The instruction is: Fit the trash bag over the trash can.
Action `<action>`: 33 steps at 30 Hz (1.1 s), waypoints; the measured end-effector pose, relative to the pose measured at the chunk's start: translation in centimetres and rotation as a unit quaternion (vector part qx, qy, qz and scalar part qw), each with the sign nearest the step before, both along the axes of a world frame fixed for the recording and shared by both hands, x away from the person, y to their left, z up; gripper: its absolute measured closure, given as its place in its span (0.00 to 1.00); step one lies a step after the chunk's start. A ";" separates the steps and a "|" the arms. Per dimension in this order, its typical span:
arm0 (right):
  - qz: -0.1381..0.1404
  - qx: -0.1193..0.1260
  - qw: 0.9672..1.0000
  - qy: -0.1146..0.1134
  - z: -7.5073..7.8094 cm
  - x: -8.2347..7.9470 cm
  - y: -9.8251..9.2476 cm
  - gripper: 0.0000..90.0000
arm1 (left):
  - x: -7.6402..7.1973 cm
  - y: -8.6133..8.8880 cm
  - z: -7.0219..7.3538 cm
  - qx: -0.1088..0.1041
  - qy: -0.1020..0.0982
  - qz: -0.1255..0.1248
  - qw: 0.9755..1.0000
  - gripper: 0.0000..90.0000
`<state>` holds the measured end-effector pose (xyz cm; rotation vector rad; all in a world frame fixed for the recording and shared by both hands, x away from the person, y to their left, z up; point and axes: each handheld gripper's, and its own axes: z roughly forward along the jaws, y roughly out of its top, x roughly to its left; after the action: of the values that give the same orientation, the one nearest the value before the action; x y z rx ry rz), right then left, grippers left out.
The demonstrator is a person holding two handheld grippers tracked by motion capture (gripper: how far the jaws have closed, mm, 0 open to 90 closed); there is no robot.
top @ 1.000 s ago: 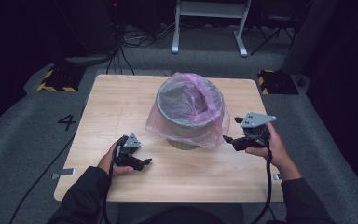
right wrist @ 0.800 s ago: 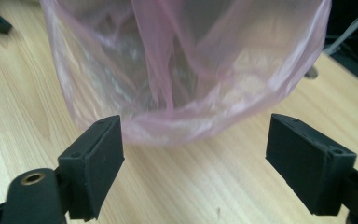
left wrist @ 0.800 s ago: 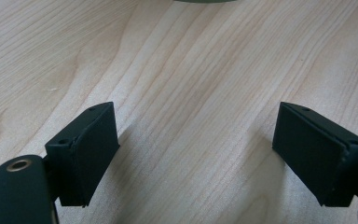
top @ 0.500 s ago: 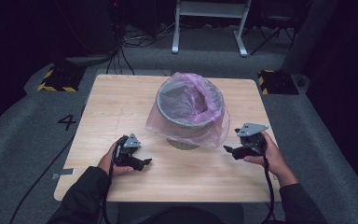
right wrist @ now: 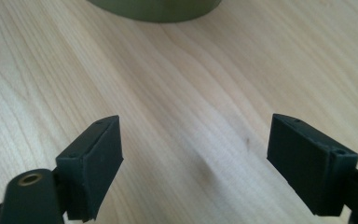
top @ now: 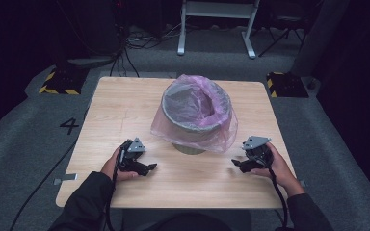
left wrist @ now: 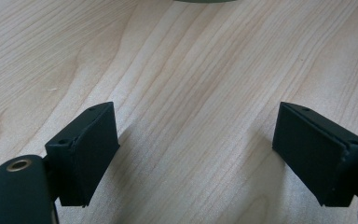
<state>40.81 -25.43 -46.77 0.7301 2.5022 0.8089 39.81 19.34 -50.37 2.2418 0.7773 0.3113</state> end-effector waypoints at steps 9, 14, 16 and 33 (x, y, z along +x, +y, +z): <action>-0.014 0.054 0.998 0.033 -2.0 -0.9 -1.4 0.19 | 0.0 0.0 0.0 0.000 0.000 0.000 1.000 0.16; -0.028 0.084 0.995 0.049 -2.9 -1.4 -2.4 0.19 | 0.0 0.0 0.0 0.000 0.001 0.000 1.000 0.16; -0.036 0.092 0.994 0.046 -3.1 -1.7 -2.8 0.18 | 0.0 0.0 0.0 -0.001 0.001 0.000 1.000 0.16; -0.078 0.112 0.990 0.039 -3.6 -2.5 -4.1 0.11 | 0.0 -0.1 0.0 0.001 0.003 0.004 1.000 0.15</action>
<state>38.33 -29.57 -50.38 1.0369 2.4080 1.0326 39.84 19.27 -50.37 2.2434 0.7886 0.3089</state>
